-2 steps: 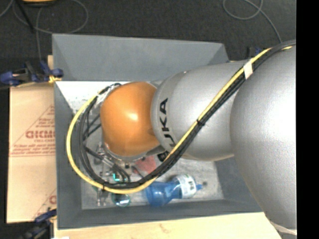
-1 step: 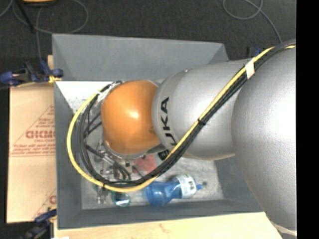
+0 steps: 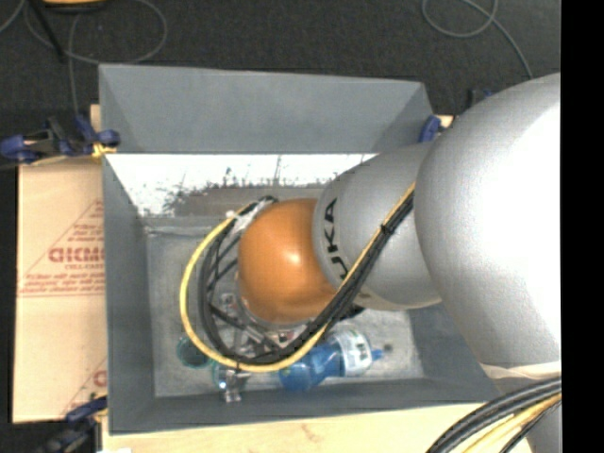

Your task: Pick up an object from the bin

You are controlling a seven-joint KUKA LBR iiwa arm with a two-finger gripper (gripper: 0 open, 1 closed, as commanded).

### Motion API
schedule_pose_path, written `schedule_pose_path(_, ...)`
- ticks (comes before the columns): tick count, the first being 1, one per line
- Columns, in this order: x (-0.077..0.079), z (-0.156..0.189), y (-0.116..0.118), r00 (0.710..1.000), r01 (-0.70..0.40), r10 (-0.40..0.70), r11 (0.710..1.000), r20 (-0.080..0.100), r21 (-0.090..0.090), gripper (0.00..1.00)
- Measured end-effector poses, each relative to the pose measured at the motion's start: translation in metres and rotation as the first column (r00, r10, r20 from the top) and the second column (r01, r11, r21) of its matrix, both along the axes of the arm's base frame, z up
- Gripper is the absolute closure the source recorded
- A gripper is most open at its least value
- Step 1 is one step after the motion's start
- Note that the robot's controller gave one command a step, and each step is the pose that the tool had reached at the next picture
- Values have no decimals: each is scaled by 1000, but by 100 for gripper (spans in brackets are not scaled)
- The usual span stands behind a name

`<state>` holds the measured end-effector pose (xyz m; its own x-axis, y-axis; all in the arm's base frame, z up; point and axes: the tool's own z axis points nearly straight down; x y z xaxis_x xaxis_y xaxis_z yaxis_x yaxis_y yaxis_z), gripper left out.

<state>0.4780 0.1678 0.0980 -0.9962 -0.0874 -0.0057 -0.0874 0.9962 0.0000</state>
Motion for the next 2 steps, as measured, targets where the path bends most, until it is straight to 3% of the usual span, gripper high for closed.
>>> schedule_pose_path(1,0,-25,3,995,104,-104,995,5,3,0)
schedule_pose_path(2,-1,-25,-26,982,191,-191,982,4,8,0)
